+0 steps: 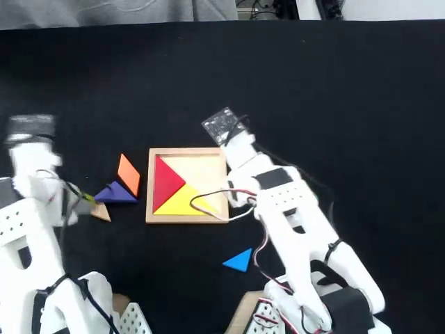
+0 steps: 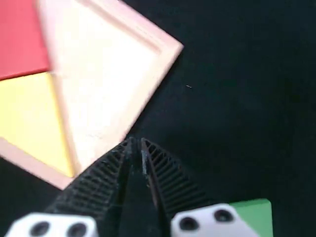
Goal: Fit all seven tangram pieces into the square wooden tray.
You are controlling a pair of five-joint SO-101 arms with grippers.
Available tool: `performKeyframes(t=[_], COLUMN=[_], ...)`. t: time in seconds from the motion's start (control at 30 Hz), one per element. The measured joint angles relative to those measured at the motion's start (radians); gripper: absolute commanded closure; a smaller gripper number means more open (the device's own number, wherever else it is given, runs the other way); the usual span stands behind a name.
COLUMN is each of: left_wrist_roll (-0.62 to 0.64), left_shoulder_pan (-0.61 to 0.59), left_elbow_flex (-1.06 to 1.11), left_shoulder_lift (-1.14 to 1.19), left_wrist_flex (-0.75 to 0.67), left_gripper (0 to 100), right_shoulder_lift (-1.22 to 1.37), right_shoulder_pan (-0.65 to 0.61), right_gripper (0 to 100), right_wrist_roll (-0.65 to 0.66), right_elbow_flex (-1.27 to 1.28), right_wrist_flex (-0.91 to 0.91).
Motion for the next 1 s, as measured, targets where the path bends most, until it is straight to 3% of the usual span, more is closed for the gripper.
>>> performKeyframes(t=[0.1,0.2,0.4,0.57,0.73,0.83,1.0], left_wrist_roll=[-0.210,-0.216,-0.048,0.212,0.440,0.430,0.304], left_shoulder_pan=[0.028,0.031,0.103,0.258,0.226,0.173,0.144], left_elbow_flex=[0.021,0.003,-0.049,0.072,0.051,0.003,-0.072], left_shoulder_lift=[0.000,0.000,0.002,0.071,0.204,0.293,0.466], left_wrist_flex=[0.003,0.003,-0.018,-0.227,-0.270,-0.270,-0.270], left_gripper=[70,70,70,70,70,70,70], right_shoulder_lift=[0.000,0.000,0.000,0.000,0.000,0.000,0.000], right_shoulder_pan=[0.048,0.077,0.080,0.078,0.078,0.078,0.078], right_gripper=[98.7,98.7,98.7,98.6,98.6,98.6,98.6], right_wrist_roll=[-0.006,-0.008,-0.008,-0.008,-0.008,-0.008,-0.008], right_elbow_flex=[0.000,0.000,0.032,0.032,0.032,0.032,0.032], right_wrist_flex=[0.000,-0.026,-0.075,-0.078,-0.078,-0.078,-0.081])
